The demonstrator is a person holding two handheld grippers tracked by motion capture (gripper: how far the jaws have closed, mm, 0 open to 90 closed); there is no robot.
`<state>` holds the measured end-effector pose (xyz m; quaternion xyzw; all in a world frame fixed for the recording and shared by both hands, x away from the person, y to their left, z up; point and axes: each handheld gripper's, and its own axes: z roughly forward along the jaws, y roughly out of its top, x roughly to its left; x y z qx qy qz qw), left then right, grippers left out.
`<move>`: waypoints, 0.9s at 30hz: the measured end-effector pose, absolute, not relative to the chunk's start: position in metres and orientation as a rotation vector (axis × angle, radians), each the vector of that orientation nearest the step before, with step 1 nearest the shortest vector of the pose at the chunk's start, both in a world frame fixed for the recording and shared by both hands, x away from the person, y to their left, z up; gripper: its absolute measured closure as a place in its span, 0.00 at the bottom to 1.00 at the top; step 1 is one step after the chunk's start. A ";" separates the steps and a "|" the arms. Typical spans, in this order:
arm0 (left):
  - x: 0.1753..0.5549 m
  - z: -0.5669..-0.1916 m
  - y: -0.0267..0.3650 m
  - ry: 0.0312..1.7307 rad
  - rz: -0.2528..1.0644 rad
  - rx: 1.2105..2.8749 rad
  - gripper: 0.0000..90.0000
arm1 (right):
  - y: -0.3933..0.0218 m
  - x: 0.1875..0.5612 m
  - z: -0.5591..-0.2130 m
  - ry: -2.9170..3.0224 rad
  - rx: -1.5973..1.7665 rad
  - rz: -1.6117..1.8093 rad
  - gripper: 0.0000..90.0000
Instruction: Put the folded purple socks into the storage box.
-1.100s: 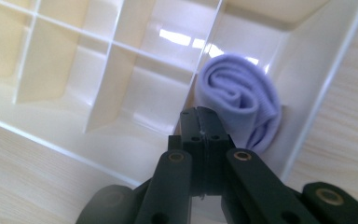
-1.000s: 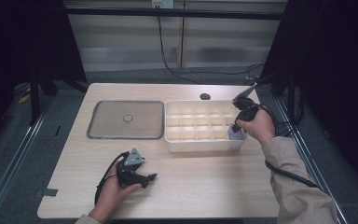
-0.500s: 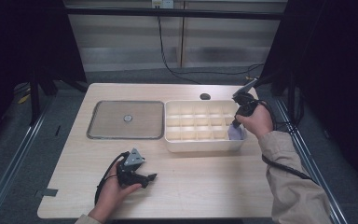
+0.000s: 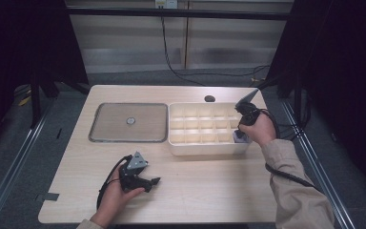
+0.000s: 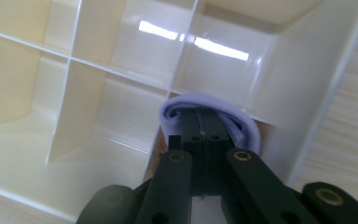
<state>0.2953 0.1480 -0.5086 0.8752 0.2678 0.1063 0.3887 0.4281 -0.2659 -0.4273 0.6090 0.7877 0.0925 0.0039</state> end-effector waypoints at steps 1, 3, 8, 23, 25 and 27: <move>0.295 -0.509 0.148 0.684 0.267 2.223 0.23 | -0.265 0.428 -0.431 2.471 1.909 0.294 1.00; 0.295 -0.509 0.148 0.685 0.265 2.222 0.23 | -0.263 0.427 -0.436 2.470 1.918 0.294 1.00; 0.295 -0.509 0.148 0.685 0.265 2.222 0.23 | -0.263 0.427 -0.439 2.472 1.913 0.295 1.00; 0.295 -0.509 0.148 0.680 0.269 2.223 0.23 | -0.265 0.416 -0.419 2.501 1.866 0.354 0.91; 0.295 -0.509 0.148 0.680 0.272 2.227 0.23 | -0.264 0.414 -0.415 2.501 1.861 0.364 0.88; 0.295 -0.509 0.148 0.679 0.270 2.223 0.23 | -0.264 0.413 -0.411 2.502 1.850 0.364 0.85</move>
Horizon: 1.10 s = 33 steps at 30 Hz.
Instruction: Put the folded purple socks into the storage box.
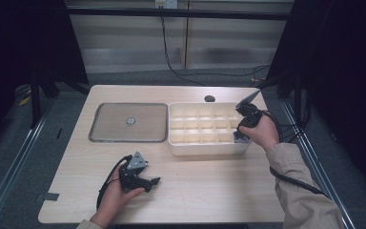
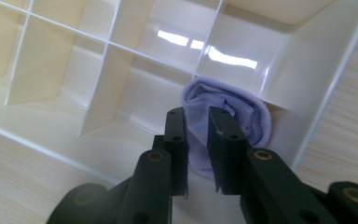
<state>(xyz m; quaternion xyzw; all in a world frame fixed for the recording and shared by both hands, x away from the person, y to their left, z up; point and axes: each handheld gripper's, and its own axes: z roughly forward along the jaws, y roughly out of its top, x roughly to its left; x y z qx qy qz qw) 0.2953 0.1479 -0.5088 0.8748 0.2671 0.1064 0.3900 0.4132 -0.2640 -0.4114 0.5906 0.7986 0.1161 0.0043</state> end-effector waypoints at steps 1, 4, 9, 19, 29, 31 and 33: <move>0.295 -0.509 0.148 0.680 0.271 2.225 0.23 | -0.264 0.413 -0.409 2.502 1.848 0.372 0.84; 0.295 -0.509 0.148 0.681 0.270 2.224 0.23 | -0.263 0.411 -0.403 2.503 1.825 0.389 0.79; 0.295 -0.509 0.148 0.680 0.271 2.223 0.23 | -0.261 0.406 -0.395 2.520 1.802 0.418 0.70; 0.295 -0.509 0.148 0.681 0.272 2.227 0.23 | -0.260 0.394 -0.384 2.537 1.745 0.465 0.59; 0.295 -0.509 0.148 0.682 0.273 2.226 0.23 | -0.259 0.383 -0.378 2.573 1.682 0.503 0.48; 0.295 -0.509 0.148 0.682 0.273 2.226 0.23 | -0.259 0.381 -0.378 2.578 1.674 0.515 0.44; 0.295 -0.509 0.148 0.682 0.273 2.226 0.23 | -0.259 0.378 -0.378 2.582 1.660 0.516 0.42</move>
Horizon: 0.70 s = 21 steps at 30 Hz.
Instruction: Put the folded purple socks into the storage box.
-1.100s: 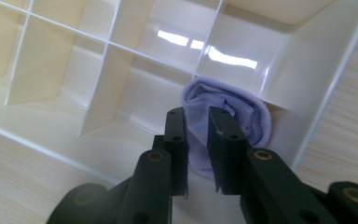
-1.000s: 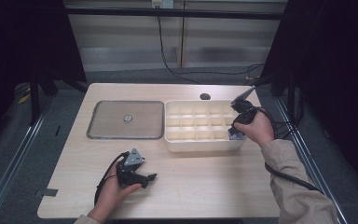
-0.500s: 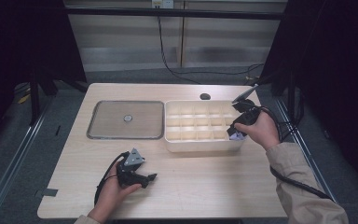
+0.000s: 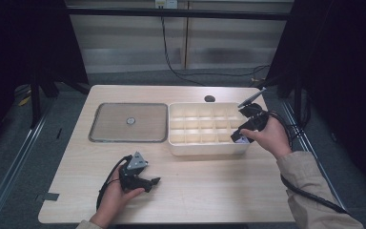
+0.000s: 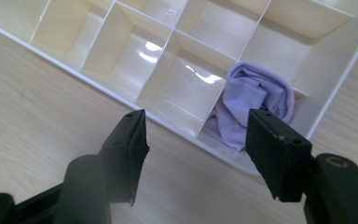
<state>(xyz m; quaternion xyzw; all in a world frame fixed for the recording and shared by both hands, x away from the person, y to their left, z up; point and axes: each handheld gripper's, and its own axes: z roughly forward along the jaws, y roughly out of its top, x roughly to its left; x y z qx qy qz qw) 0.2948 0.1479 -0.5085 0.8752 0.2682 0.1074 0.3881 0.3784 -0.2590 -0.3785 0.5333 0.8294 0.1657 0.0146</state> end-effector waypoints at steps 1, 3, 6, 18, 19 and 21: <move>0.295 -0.509 0.148 0.682 0.272 2.226 0.23 | -0.259 0.377 -0.379 2.578 1.668 0.529 0.42; 0.295 -0.509 0.148 0.682 0.273 2.226 0.23 | -0.259 0.374 -0.379 2.583 1.661 0.549 0.40; 0.295 -0.509 0.148 0.688 0.266 2.222 0.23 | -0.260 0.370 -0.380 2.594 1.642 0.551 0.38; 0.295 -0.508 0.148 0.674 0.274 2.238 0.23 | -0.256 0.354 -0.379 2.630 1.589 0.608 0.32; 0.295 -0.508 0.148 0.674 0.274 2.238 0.23 | -0.255 0.353 -0.380 2.636 1.582 0.614 0.32; 0.295 -0.508 0.148 0.674 0.273 2.238 0.23 | -0.253 0.350 -0.380 2.645 1.572 0.626 0.31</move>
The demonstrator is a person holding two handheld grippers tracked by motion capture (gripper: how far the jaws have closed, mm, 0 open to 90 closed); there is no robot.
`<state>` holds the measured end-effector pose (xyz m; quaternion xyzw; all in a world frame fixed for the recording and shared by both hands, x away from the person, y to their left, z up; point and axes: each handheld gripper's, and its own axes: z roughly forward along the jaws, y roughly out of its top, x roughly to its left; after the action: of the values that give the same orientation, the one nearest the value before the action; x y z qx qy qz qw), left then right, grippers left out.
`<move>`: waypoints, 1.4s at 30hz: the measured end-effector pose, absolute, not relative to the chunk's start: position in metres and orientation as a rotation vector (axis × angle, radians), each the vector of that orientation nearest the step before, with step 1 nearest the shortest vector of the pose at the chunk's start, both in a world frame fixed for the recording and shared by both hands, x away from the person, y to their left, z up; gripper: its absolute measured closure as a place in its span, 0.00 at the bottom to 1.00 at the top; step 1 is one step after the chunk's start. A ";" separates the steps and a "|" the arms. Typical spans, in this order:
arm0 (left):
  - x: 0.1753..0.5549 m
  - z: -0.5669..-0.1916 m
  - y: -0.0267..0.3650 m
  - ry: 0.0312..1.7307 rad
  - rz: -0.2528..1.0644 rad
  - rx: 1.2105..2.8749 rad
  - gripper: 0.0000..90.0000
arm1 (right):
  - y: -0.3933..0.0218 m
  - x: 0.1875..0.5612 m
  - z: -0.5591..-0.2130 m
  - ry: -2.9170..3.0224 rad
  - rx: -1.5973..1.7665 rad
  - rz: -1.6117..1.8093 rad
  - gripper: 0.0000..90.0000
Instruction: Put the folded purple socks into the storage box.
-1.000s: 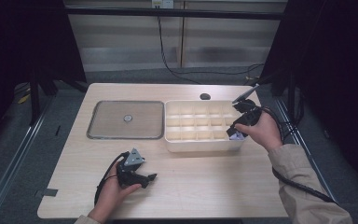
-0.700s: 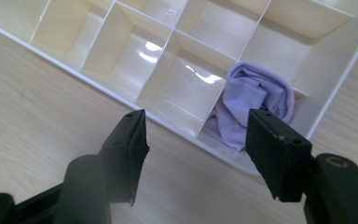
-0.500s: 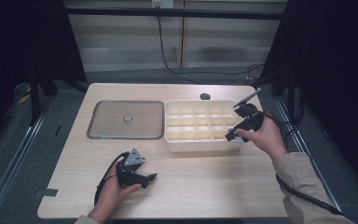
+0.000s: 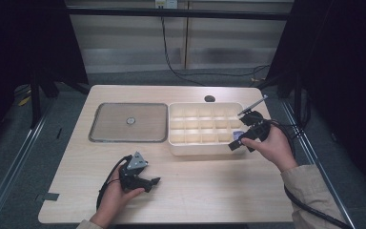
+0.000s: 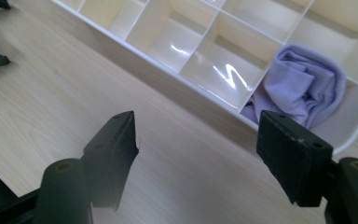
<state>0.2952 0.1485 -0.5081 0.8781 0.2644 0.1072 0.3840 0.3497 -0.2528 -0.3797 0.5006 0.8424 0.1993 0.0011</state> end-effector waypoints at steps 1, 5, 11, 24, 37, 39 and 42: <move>0.295 -0.508 0.148 0.674 0.274 2.238 0.23 | -0.252 0.348 -0.380 2.649 1.563 0.631 0.31; 0.295 -0.508 0.148 0.674 0.273 2.238 0.23 | -0.247 0.343 -0.381 2.666 1.532 0.628 0.31; 0.295 -0.508 0.148 0.674 0.273 2.238 0.23 | -0.238 0.335 -0.384 2.703 1.493 0.618 0.30; 0.295 -0.508 0.148 0.674 0.273 2.238 0.23 | -0.227 0.322 -0.393 2.756 1.441 0.633 0.29; 0.295 -0.508 0.148 0.674 0.273 2.238 0.23 | -0.225 0.312 -0.408 2.775 1.436 0.662 0.29; 0.295 -0.508 0.148 0.674 0.273 2.238 0.23 | -0.225 0.311 -0.410 2.777 1.434 0.675 0.29; 0.295 -0.508 0.148 0.674 0.273 2.238 0.23 | -0.225 0.310 -0.414 2.778 1.439 0.686 0.29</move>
<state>0.2952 0.1485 -0.5081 0.8781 0.2643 0.1072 0.3841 0.3100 -0.2248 -0.4140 0.4491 0.8669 0.2139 -0.0309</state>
